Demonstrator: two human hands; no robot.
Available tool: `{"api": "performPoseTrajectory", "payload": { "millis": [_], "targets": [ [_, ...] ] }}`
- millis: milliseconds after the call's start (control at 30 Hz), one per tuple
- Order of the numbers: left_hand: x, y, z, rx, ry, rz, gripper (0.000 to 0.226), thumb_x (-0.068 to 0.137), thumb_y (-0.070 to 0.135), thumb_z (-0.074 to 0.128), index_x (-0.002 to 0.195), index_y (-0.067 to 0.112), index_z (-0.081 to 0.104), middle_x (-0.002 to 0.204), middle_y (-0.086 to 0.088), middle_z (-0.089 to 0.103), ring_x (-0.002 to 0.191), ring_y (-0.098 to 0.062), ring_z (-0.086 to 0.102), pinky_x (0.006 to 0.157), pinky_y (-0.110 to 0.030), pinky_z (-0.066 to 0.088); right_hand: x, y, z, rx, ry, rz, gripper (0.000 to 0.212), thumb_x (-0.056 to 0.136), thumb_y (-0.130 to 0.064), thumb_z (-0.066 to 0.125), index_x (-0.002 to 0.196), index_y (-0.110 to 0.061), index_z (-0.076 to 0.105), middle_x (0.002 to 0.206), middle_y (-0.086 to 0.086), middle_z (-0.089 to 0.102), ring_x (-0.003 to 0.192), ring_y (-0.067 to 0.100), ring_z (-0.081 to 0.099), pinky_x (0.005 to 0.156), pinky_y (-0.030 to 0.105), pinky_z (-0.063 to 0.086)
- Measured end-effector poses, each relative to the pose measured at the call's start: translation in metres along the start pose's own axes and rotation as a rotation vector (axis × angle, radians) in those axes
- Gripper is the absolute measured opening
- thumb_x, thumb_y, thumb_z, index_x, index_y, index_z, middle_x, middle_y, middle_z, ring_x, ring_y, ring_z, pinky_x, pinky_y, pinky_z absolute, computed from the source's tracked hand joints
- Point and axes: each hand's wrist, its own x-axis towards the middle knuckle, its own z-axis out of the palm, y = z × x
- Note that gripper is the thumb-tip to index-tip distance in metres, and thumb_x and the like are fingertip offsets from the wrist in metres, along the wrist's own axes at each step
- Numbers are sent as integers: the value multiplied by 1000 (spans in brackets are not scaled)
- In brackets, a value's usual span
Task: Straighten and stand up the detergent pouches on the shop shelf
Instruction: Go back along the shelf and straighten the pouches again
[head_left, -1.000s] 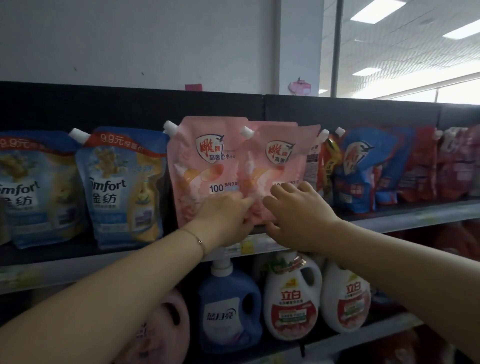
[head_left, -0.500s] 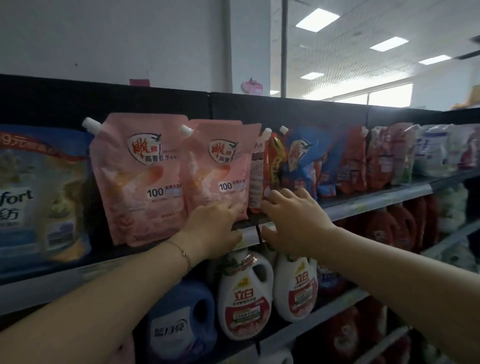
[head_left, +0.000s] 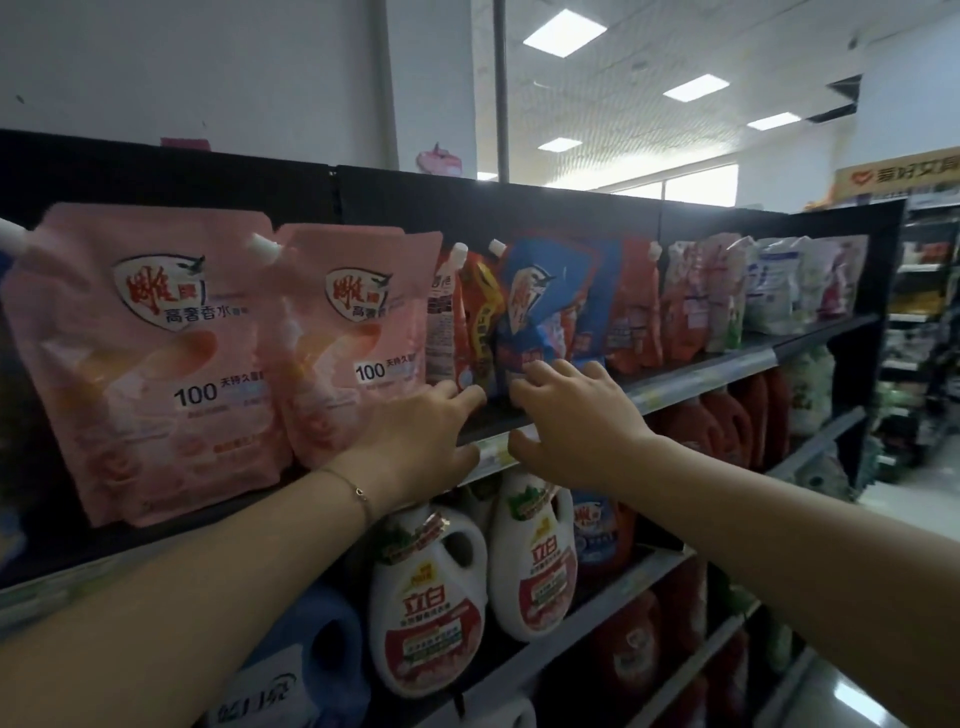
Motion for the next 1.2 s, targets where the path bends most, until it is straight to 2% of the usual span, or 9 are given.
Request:
{"api": "performPoseTrajectory", "payload": {
  "millis": [133,267,467,767,867,933,1067,1100,1200],
  "targets": [
    [16,6,13,2,2,8,54,94,46,49,143,32,32,129,4,48,113,-17,49,77,-27,37,5,20,16,-10,-4,-7,44,93,-48,46,127,-21,48,129,1,48,121,23,43,102,41,32],
    [41,7,33,2,4,-26,51,93,46,50,140,32,34,129,5,48,114,-17,49,87,-34,46,22,44,31,-27,34,-48,43,92,-48,46,126,-20,50,127,1,49,122,23,43,100,40,33],
    [107,11,61,-116,89,-114,38,91,36,55,125,26,41,116,0,49,108,-22,52,76,-36,48,70,78,57,3,67,-70,42,93,-48,45,124,-20,50,123,2,50,118,24,46,99,41,33],
    [165,15,106,-107,145,-262,43,90,33,55,127,22,36,124,-1,47,110,-23,52,72,-36,47,111,129,96,-16,84,-187,39,94,-42,46,123,-17,52,129,5,48,119,25,45,97,40,35],
    [177,12,122,-185,183,-269,45,88,28,55,128,18,35,121,-2,49,99,-23,57,64,-32,41,126,134,106,-90,208,-287,36,79,-36,62,105,-12,65,103,7,61,94,28,59,79,42,48],
    [179,8,134,-209,192,-223,51,89,28,54,134,11,38,122,-7,52,96,-23,58,69,-29,44,138,134,112,-158,318,-382,31,72,-35,67,93,-13,70,92,3,62,81,23,58,70,37,48],
    [179,3,135,-18,252,-120,27,91,9,50,113,0,63,109,-18,65,99,-31,62,82,-28,45,160,128,109,-202,300,-609,19,69,-33,71,79,-17,73,92,0,64,84,20,55,74,31,42],
    [179,5,128,119,187,-75,31,95,7,41,116,0,63,113,-19,65,105,-31,62,87,-30,46,165,123,106,-208,229,-643,19,74,-31,69,84,-15,74,97,2,64,88,21,55,75,31,44],
    [178,6,116,358,-333,-116,43,106,14,20,146,8,35,150,-13,40,134,-29,38,108,-33,31,173,106,97,-199,37,-633,24,96,-21,49,109,-10,66,114,9,60,100,26,56,73,36,44]
  ]
}}
